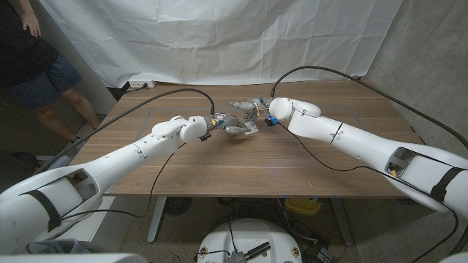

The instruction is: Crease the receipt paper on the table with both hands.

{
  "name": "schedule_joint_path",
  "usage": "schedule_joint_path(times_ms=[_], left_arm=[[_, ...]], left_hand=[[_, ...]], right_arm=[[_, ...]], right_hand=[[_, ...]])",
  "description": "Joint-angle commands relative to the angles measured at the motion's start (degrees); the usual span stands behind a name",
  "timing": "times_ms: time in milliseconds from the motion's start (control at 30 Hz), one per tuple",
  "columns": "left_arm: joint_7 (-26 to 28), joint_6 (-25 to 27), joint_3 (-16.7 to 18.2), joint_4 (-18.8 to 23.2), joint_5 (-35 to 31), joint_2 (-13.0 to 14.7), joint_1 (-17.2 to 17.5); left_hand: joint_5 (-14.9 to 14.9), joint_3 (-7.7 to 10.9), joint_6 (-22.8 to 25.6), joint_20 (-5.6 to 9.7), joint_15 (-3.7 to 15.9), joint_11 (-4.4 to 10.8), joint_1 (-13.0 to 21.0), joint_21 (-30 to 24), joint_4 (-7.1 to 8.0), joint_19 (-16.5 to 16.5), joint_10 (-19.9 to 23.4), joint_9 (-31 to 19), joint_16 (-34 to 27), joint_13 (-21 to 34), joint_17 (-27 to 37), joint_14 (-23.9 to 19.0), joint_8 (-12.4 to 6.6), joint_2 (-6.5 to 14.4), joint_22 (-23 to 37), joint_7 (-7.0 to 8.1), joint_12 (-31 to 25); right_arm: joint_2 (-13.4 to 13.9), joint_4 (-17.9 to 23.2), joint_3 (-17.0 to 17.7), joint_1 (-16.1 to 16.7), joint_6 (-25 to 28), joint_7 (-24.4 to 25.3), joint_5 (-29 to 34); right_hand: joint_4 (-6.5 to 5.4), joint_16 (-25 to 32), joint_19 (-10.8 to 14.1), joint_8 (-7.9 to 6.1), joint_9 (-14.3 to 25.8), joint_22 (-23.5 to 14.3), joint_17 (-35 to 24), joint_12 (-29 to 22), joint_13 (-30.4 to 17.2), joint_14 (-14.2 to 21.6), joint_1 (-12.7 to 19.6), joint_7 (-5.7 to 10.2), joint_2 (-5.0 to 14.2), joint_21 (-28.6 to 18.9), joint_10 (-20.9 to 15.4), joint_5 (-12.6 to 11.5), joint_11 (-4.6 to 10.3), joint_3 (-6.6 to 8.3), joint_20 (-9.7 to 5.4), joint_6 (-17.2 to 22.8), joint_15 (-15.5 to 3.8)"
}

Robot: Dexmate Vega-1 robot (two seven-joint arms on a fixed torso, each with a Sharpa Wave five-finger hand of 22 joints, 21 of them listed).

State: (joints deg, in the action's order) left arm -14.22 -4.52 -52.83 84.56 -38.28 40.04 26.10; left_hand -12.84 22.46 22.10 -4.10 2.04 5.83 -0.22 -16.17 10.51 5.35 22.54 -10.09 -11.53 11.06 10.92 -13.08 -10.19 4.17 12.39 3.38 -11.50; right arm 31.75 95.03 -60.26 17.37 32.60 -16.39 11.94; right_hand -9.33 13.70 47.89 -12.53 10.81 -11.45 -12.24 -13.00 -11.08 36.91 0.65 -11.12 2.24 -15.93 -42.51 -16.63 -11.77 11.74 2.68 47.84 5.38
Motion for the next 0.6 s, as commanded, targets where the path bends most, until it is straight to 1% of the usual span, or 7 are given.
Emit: schedule_joint_path(times_ms=[33, 133, 267, 333, 433, 600], left_arm=[[-0.3, -0.6, -0.4, -1.6, 0.0, -0.9, -1.0], [-0.3, -0.8, -0.5, -1.9, 0.1, -1.1, -1.2], [-0.2, -1.3, -0.6, -2.4, 0.1, -1.2, -1.4], [-0.1, -1.3, -0.6, -2.5, 0.1, -1.2, -1.4], [-0.1, -1.4, -0.5, -2.5, 0.3, -1.2, -1.4], [0.0, -1.4, -0.4, -2.4, 0.3, -0.9, -1.2]], left_hand=[[-0.3, -0.4, -0.4, 0.46, 4.32, 0.0, 0.2, -0.1, 0.02, 0.3, 0.3, -0.2, 0.2, 0.2, 0.0, -0.4, -0.24, 3.9, 0.2, -0.16, -0.5], [-0.3, -0.43, -0.4, 0.46, 4.28, -0.04, 0.2, -0.1, 0.02, 0.3, 0.3, -0.2, 0.2, 0.2, 0.0, -0.4, -0.26, 3.9, 0.2, -0.12, -0.5], [-0.3, -0.48, -0.4, 0.44, 4.22, -0.04, 0.2, -0.1, 0.02, 0.3, 0.3, -0.2, 0.2, 0.2, 0.0, -0.3, -0.3, 3.9, 0.2, -0.2, -0.5], [-0.3, -0.5, -0.4, 0.44, 4.21, -0.01, 0.2, -0.1, 0.02, 0.3, 0.3, -0.2, 0.2, 0.2, 0.0, -0.3, -0.3, 3.9, 0.2, -0.21, -0.5], [-0.3, -0.54, -0.4, 0.46, 4.3, -0.03, 0.2, -0.1, 0.02, 0.3, 0.3, -0.2, 0.2, 0.2, 0.0, -0.3, -0.32, 3.9, 0.2, -0.16, -0.5], [-0.3, -0.58, -0.4, 0.45, 4.31, -0.04, 0.2, -0.2, 0.02, 0.3, 0.3, -0.2, 0.2, 0.2, 0.0, -0.3, -0.35, 3.9, 0.2, -0.16, -0.5]], right_arm=[[0.1, -0.1, 0.1, 0.1, 2.0, -1.3, -0.1], [0.0, -0.7, -0.2, 0.0, 2.3, -1.5, -0.2], [-0.5, -2.2, -0.5, -0.1, 2.3, -2.1, -0.8], [-0.6, -2.8, -0.7, -0.2, 2.1, -2.1, -1.0], [-1.1, -4.3, -0.6, -0.1, 2.2, -2.3, -1.6], [-1.5, -5.5, -0.9, -0.3, 2.2, -2.3, -2.0]], right_hand=[[0.09, 0.6, 0.9, -0.54, 0.1, -0.1, -0.1, -0.5, -0.1, 1.4, 0.0, -0.23, 0.33, -0.6, -1.0, -0.2, -0.08, -0.73, 0.04, 1.3, 0.15], [0.1, 0.6, 1.1, -0.58, 0.1, 0.0, -0.1, -0.6, -0.1, 1.6, 0.0, -0.31, 0.21, -0.7, -1.6, -0.3, -0.3, -0.97, 0.15, 1.6, 0.23], [0.12, 0.3, 0.9, -0.4, 0.1, 0.0, 0.0, -0.2, -0.1, 1.1, -0.1, -0.45, 0.04, -0.6, -1.0, -0.3, -0.43, -1.28, 0.27, 1.5, 0.07], [0.13, 0.1, 0.6, -0.3, 0.1, 0.0, 0.0, 0.0, -0.1, 0.9, -0.1, -0.49, -0.08, -0.5, -0.8, -0.3, -0.18, -1.47, 0.37, 1.5, 0.16], [0.15, 0.0, 0.6, -0.24, 0.1, 0.0, 0.0, 0.0, -0.1, 0.8, -0.1, -0.51, -0.21, -0.5, -0.8, -0.4, -0.13, -1.65, 0.39, 1.5, 0.16], [0.16, 0.0, 0.6, -0.21, 0.1, 0.0, 0.0, 0.0, -0.1, 1.0, -0.1, -0.51, -0.36, -0.5, -1.0, -0.4, -0.14, -1.84, 0.37, 1.6, 0.04]])
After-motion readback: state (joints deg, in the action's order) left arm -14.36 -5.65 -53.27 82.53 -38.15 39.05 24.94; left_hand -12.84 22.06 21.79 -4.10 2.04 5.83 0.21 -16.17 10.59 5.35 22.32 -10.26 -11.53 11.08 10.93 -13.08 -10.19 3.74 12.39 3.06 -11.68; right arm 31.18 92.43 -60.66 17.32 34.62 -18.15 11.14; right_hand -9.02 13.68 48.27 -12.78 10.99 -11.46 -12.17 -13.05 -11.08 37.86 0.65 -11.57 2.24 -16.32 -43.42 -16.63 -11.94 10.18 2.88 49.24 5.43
